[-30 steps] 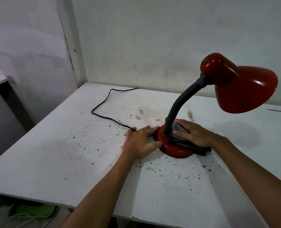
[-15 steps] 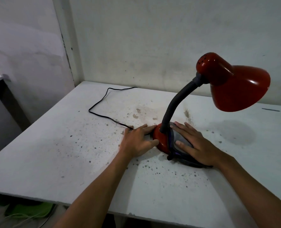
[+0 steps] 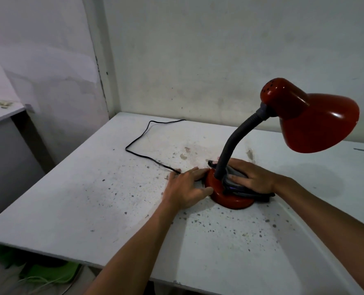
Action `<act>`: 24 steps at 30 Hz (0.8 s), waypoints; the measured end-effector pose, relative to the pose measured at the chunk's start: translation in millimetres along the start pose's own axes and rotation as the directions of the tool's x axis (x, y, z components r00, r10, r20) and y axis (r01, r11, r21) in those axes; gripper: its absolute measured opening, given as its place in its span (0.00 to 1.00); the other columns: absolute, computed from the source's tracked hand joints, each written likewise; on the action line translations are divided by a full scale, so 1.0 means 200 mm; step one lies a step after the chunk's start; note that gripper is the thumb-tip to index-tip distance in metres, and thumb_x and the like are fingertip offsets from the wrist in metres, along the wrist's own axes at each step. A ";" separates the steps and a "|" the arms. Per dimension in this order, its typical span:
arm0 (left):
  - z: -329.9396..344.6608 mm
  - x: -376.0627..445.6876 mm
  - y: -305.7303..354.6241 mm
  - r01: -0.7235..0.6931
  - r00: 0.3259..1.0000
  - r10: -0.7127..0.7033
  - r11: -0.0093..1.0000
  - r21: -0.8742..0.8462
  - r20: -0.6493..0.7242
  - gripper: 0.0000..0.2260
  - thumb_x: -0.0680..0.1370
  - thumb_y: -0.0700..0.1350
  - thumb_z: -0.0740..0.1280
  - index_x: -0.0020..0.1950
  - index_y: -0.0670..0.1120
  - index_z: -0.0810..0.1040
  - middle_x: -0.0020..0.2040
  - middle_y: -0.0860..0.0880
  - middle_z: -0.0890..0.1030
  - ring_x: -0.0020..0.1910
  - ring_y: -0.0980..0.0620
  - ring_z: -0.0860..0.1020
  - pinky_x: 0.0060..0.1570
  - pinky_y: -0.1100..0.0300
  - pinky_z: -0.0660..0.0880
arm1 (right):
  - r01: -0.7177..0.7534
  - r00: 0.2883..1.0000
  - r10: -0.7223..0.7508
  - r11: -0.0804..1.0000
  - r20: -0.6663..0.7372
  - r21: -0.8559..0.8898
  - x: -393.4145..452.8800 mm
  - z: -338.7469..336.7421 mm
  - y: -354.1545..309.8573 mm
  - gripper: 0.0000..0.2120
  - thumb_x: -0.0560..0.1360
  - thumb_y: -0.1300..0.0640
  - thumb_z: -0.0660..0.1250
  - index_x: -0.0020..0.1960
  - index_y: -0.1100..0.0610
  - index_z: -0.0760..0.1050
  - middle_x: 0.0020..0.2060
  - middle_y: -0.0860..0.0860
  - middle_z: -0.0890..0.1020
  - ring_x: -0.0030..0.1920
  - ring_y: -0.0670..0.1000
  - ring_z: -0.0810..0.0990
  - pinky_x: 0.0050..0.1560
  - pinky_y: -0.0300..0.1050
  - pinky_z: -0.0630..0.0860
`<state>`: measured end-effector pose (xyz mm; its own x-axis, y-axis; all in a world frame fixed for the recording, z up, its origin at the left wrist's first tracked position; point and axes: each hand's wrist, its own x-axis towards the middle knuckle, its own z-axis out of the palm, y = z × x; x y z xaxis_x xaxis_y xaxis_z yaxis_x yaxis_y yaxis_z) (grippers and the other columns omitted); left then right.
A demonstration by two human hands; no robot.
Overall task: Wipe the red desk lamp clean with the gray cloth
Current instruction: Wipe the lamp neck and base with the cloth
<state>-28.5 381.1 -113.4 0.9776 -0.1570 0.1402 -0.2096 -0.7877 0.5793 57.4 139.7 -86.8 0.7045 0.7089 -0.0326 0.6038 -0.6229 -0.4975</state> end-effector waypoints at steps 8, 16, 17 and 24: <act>0.00 0.00 0.01 0.046 0.999 -0.045 0.999 -0.010 0.026 0.32 0.71 0.63 0.63 0.73 0.52 0.68 0.69 0.56 0.77 0.69 0.52 0.73 0.73 0.47 0.54 | 0.058 0.998 -0.057 0.997 -0.023 0.045 -0.07 0.01 0.08 0.26 0.84 0.50 0.63 0.79 0.39 0.60 0.78 0.33 0.65 0.78 0.40 0.62 0.78 0.46 0.61; 0.01 0.01 -0.01 0.040 0.999 -0.040 0.999 -0.008 0.009 0.32 0.71 0.63 0.63 0.73 0.54 0.68 0.69 0.55 0.77 0.68 0.51 0.73 0.72 0.47 0.55 | -0.094 0.980 0.100 0.995 -0.170 0.045 -0.30 0.14 0.07 0.27 0.84 0.40 0.55 0.80 0.30 0.49 0.79 0.27 0.55 0.81 0.36 0.50 0.82 0.48 0.50; 0.01 0.01 -0.01 0.037 0.999 -0.037 0.999 -0.006 0.008 0.32 0.71 0.64 0.63 0.73 0.54 0.68 0.69 0.55 0.77 0.68 0.51 0.73 0.72 0.47 0.56 | -0.115 0.976 0.123 0.992 -0.181 0.059 -0.33 0.15 0.04 0.27 0.83 0.40 0.55 0.78 0.28 0.49 0.77 0.23 0.54 0.80 0.33 0.49 0.81 0.44 0.50; 0.02 0.01 -0.02 0.038 0.999 -0.038 0.999 -0.033 -0.006 0.33 0.70 0.64 0.63 0.73 0.55 0.68 0.69 0.56 0.77 0.69 0.52 0.73 0.72 0.47 0.55 | -0.174 0.953 0.220 0.960 -0.208 0.221 -0.57 0.20 -0.03 0.24 0.82 0.42 0.55 0.78 0.37 0.63 0.76 0.34 0.69 0.77 0.37 0.64 0.74 0.35 0.60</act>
<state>-25.4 380.7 -119.1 0.9847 -0.1237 0.1229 -0.1733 -0.7732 0.6100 -40.2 75.7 -114.6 0.8821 0.4694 0.0397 0.3748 -0.6481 -0.6630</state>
